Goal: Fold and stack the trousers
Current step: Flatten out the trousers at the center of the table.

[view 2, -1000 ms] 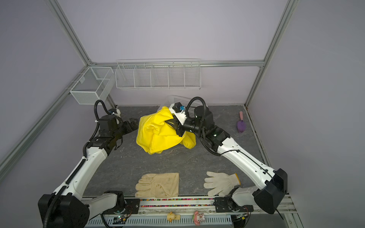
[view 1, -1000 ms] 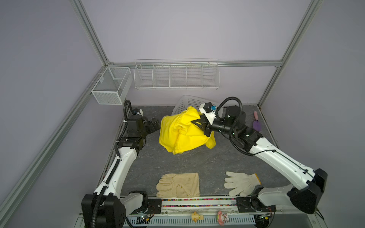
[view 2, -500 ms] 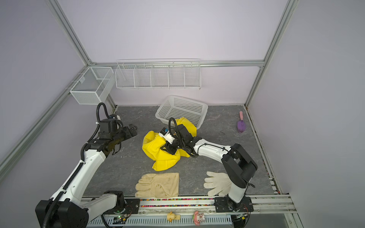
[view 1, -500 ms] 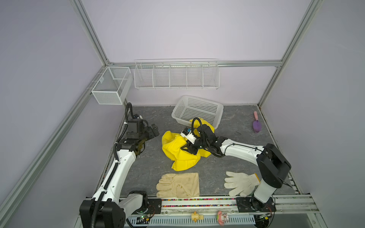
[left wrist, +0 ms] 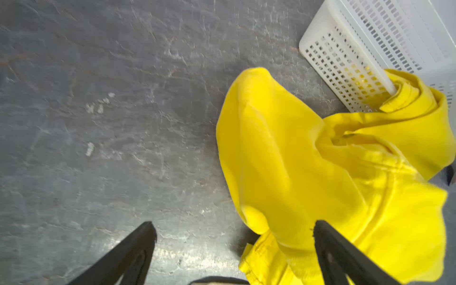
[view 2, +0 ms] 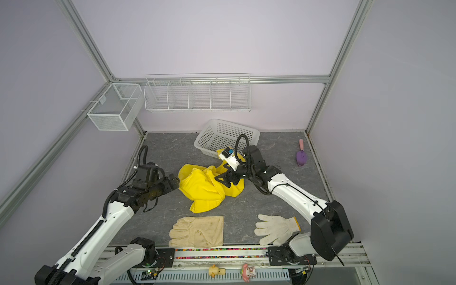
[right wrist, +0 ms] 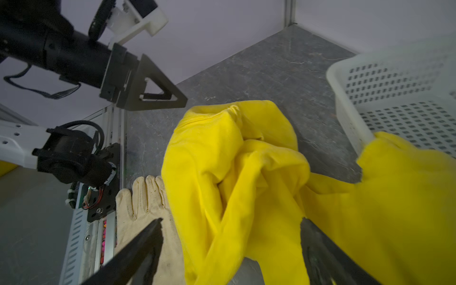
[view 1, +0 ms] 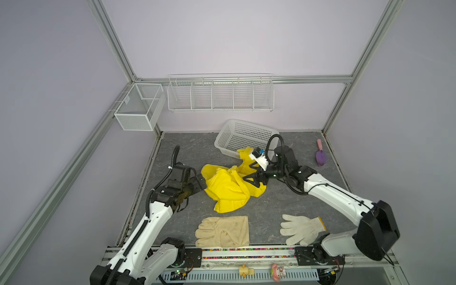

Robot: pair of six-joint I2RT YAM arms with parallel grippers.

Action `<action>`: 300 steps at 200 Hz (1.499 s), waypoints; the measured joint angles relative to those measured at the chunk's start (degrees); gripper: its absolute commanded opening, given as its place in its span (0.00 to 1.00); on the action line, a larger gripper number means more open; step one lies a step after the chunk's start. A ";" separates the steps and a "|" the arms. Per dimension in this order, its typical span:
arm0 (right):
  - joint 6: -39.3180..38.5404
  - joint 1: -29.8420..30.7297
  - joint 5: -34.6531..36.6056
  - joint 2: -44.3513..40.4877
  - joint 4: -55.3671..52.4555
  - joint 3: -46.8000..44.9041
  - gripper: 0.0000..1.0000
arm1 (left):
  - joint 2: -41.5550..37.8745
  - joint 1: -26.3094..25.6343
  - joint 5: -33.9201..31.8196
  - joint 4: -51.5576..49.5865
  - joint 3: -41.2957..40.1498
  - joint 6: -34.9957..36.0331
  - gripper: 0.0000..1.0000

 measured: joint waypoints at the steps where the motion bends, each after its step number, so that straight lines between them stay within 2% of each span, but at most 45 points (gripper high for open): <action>1: 0.02 -0.22 0.09 -0.15 -0.09 -0.15 0.88 | -0.04 -0.09 0.02 0.00 -0.11 -0.13 0.99; 41: 4.59 -8.76 7.85 1.09 -2.69 -5.55 0.88 | -0.50 -5.60 0.22 6.14 -7.34 -7.76 0.99; 82: 10.16 -9.22 12.57 7.41 1.51 -7.93 0.89 | 4.94 -6.82 0.90 16.79 -10.45 -10.99 0.98; 113: 14.08 -9.07 12.39 15.39 9.14 -7.74 1.00 | 9.86 -6.84 2.03 25.24 -10.82 -11.63 0.89; 123: 14.45 -8.85 12.44 17.70 10.73 -7.08 0.91 | 11.32 -6.91 2.40 27.19 -10.82 -11.52 0.84; 130: 14.99 -8.63 12.31 19.26 11.98 -6.49 0.84 | 12.26 -6.95 2.67 28.24 -10.82 -11.39 0.77; 140: 15.30 -8.39 12.02 21.40 13.68 -5.46 0.69 | 13.42 -6.99 2.95 29.53 -10.82 -11.34 0.65; 159: 16.15 -7.87 11.54 23.63 16.85 -4.42 0.43 | 14.71 -7.06 3.15 31.39 -10.73 -10.47 0.54; 171: 16.59 -7.58 11.52 23.74 17.73 -4.39 0.29 | 15.37 -7.06 3.26 31.93 -10.34 -9.86 0.40; 177: 16.31 -7.37 11.47 23.67 18.21 -4.37 0.19 | 15.80 -7.06 3.39 32.00 -9.90 -9.38 0.32; 189: 16.48 -6.82 11.47 23.26 18.84 -4.42 0.09 | 16.65 -7.06 3.74 32.00 -8.74 -8.41 0.15; 200: 15.87 -6.27 11.41 21.84 18.73 -4.68 0.07 | 17.18 -7.04 3.67 31.19 -7.26 -8.13 0.00; 232: 14.73 -4.31 11.98 12.52 15.67 -5.57 0.09 | 17.31 -7.06 3.10 25.38 -1.16 -4.48 0.00; 252: 13.53 -2.51 14.10 4.63 12.15 -5.60 0.09 | 16.63 -7.06 1.53 18.36 4.85 -1.14 0.00; 300: 11.67 -0.81 26.38 -15.04 -3.61 -5.03 0.09 | 14.82 -7.04 -5.14 -2.45 24.85 7.56 0.00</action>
